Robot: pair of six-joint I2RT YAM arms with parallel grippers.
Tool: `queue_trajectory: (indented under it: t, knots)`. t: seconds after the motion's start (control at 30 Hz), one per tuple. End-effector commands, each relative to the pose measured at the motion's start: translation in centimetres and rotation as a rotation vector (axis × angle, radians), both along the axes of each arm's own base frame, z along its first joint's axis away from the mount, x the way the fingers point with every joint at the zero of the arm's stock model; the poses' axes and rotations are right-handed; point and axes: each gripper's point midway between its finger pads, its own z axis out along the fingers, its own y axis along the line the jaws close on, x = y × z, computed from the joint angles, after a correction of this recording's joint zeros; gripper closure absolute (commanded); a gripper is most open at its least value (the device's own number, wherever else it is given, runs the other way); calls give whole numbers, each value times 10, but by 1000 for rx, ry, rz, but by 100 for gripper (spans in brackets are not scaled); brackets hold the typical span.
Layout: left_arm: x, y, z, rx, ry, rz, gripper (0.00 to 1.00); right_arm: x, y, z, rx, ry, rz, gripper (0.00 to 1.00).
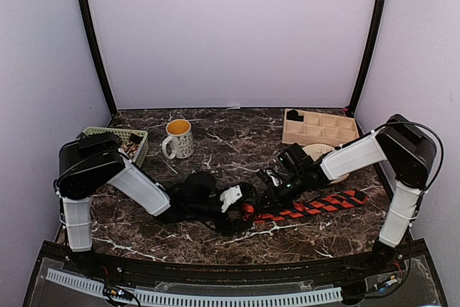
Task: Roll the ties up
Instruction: Roll the tie at the center of the board.
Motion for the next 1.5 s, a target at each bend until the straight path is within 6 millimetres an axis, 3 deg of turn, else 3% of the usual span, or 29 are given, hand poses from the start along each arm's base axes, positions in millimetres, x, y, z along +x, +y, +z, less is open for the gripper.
queue_trajectory:
  t: [0.0,0.1,0.2,0.33,0.4,0.6,0.73,1.03,1.3,1.47]
  knots:
    - [6,-22,8,-79,32,-1,17,-11,-44,-47,-242,33,-55,100]
    - [9,-27,-1,-77,52,2,26,-9,-42,-45,-231,26,-60,100]
    - [8,-26,-9,-51,56,-1,42,-9,-39,-42,-213,30,-60,100]
    - [4,-7,-19,26,16,1,64,-5,-32,-30,-184,25,-58,100]
    - [2,6,-25,81,-10,6,68,-2,-29,-18,-172,17,-55,92]
    - [-2,29,-35,188,-43,14,70,-7,-6,36,15,53,-54,61]
    - [-2,32,-39,211,-38,25,70,-13,16,59,109,74,-28,55]
    - [-4,29,-41,219,-34,27,69,-16,43,40,71,90,15,59]
    - [-8,30,-43,224,-38,1,70,-16,31,22,1,98,-15,86]
    - [-9,29,-43,224,-35,-6,70,-7,33,41,48,52,-33,65]
